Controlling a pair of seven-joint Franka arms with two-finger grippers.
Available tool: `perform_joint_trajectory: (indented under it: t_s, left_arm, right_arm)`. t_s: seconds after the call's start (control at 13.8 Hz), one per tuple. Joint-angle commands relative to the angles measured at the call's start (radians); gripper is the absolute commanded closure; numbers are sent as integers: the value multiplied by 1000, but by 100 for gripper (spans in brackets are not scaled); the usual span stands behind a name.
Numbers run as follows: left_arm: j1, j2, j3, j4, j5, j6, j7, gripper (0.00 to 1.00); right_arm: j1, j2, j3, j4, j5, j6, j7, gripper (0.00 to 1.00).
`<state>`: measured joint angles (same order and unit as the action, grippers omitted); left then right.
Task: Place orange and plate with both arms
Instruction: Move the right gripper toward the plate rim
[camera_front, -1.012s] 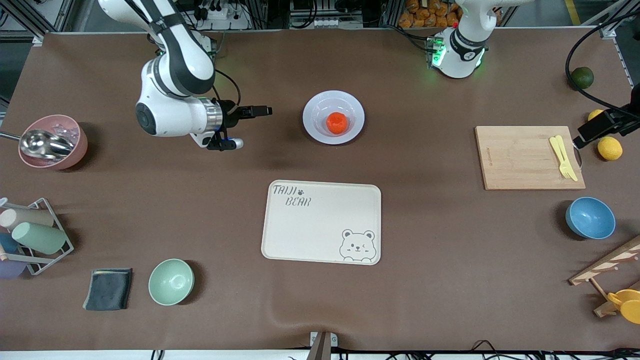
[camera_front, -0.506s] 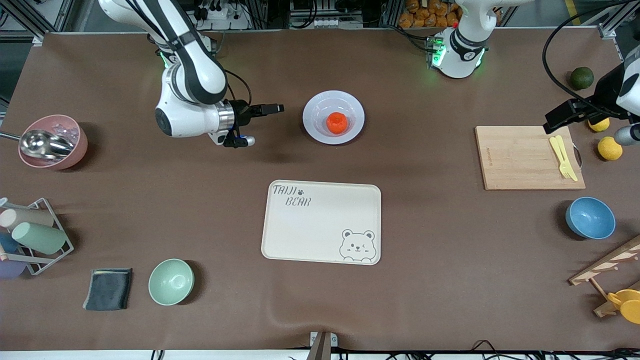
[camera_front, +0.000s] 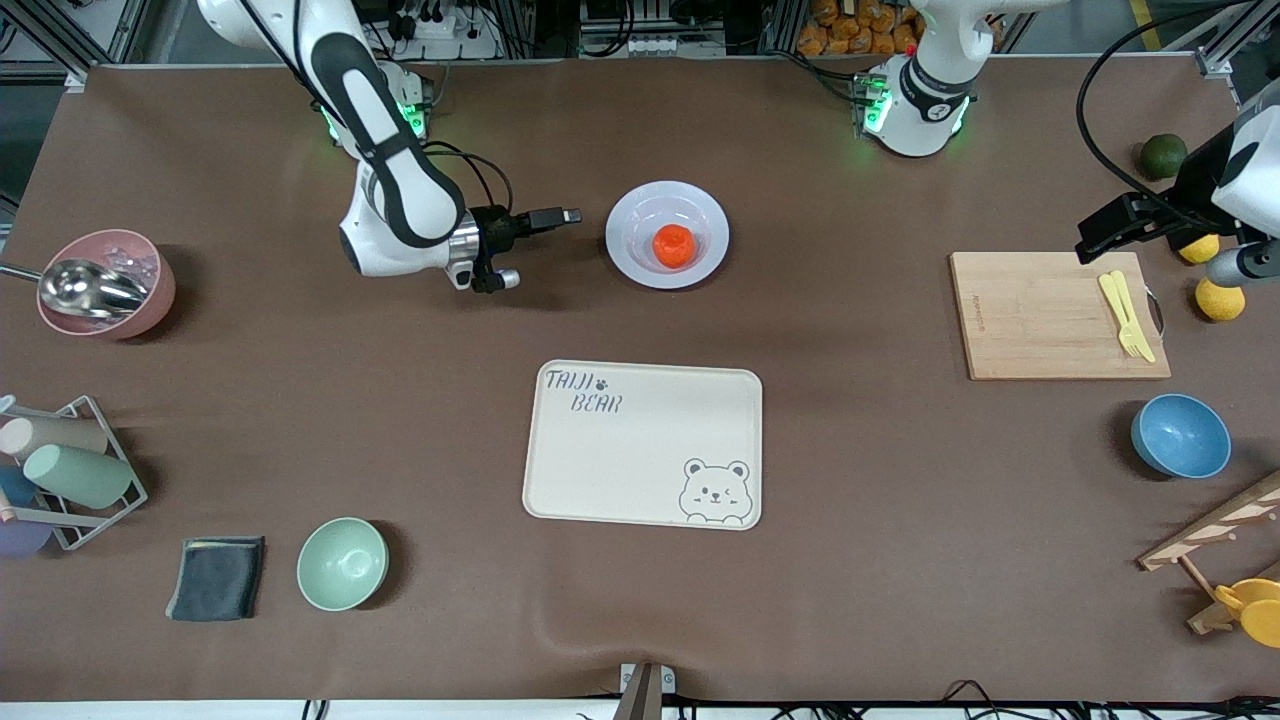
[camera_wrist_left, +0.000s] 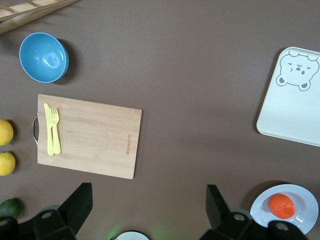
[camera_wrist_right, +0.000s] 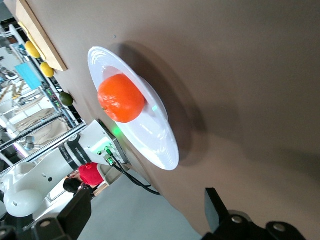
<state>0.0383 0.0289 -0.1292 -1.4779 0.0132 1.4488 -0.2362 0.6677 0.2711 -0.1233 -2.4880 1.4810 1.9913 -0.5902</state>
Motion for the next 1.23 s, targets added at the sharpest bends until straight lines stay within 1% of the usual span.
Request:
perform_joint_trajectory:
  t_s: [0.0, 0.07, 0.22, 0.43, 0.8, 1.01, 1.16]
  left_arm:
    - [5, -30, -1, -8, -6, -36, 17, 0]
    - [5, -41, -1, -8, -6, -44, 17, 0]
    - [6, -46, -1, -4, -6, -51, 18, 0]
    - [5, -44, -1, -4, -6, -51, 9, 0]
    - [6, -52, -4, 16, -6, -50, 6, 0]
    - [3, -52, -4, 16, -4, -47, 2, 0]
    - [3, -52, -4, 16, -4, -47, 3, 0]
  right_arm:
    - [70, 31, -7, -14, 128, 41, -89, 0]
    - [102, 34, -7, -12, 157, 79, -89, 0]
    - [177, 36, -7, -12, 249, 139, -89, 0]
    - [242, 43, -9, -9, 350, 179, -89, 0]
    - [248, 66, -9, -2, 369, 185, -91, 0]
    - [279, 77, -9, 3, 464, 193, -91, 0]
    - [289, 79, -7, 12, 496, 243, -89, 0]
